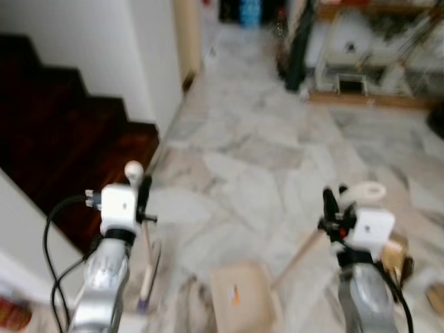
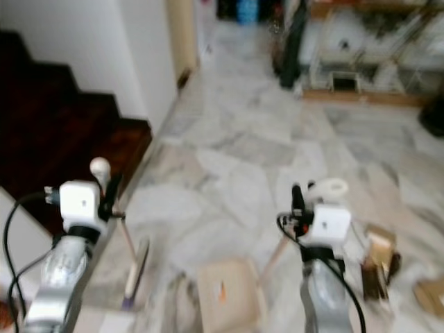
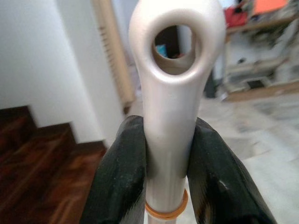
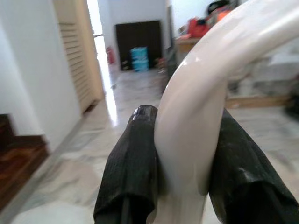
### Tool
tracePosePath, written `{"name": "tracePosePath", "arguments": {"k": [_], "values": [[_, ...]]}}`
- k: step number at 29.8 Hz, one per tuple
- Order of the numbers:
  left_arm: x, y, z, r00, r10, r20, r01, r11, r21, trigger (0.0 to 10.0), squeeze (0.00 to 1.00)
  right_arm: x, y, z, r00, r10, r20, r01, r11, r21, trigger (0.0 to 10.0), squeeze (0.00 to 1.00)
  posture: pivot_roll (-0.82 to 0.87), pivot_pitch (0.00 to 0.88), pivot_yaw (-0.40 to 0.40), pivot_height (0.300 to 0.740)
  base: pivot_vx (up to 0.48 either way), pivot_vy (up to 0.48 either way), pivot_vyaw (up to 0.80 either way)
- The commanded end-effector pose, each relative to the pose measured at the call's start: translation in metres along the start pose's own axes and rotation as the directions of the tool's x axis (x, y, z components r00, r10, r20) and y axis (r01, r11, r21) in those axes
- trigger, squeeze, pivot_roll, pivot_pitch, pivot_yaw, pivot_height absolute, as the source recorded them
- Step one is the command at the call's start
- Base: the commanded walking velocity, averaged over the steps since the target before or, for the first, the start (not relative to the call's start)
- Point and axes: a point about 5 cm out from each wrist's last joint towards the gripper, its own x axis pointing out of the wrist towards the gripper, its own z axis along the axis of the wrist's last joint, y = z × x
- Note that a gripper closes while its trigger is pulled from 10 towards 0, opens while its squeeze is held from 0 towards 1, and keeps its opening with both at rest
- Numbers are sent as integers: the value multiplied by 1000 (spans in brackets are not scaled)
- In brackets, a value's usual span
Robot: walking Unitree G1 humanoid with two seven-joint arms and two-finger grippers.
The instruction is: Sweep floor
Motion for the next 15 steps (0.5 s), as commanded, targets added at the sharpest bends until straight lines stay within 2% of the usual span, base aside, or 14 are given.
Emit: {"name": "tracePosePath", "arguments": {"k": [1, 9, 15], "values": [[1, 2, 3, 1000, 5, 25, -5, 1000, 8, 10000, 0, 3, 2, 11, 998, 11, 56, -11, 1000, -10, 10000, 0, -12, 0, 48, 740, 0, 0, -800], [-3, -1, 2, 1000, 6, 18, -6, 1000, 2, 10000, 0, 4, 0, 13, 998, 28, 53, -28, 999, -16, 10000, 0, -20, 0, 32, 740, 0, 0, -800], [-9, 5, 0, 999, 39, 7, -39, 999, 8, 10000, 0, 4, -3, 16, 998, 32, 55, -31, 999, -23, 10000, 0, -18, 0, 15, 740, 0, 0, -800]]}}
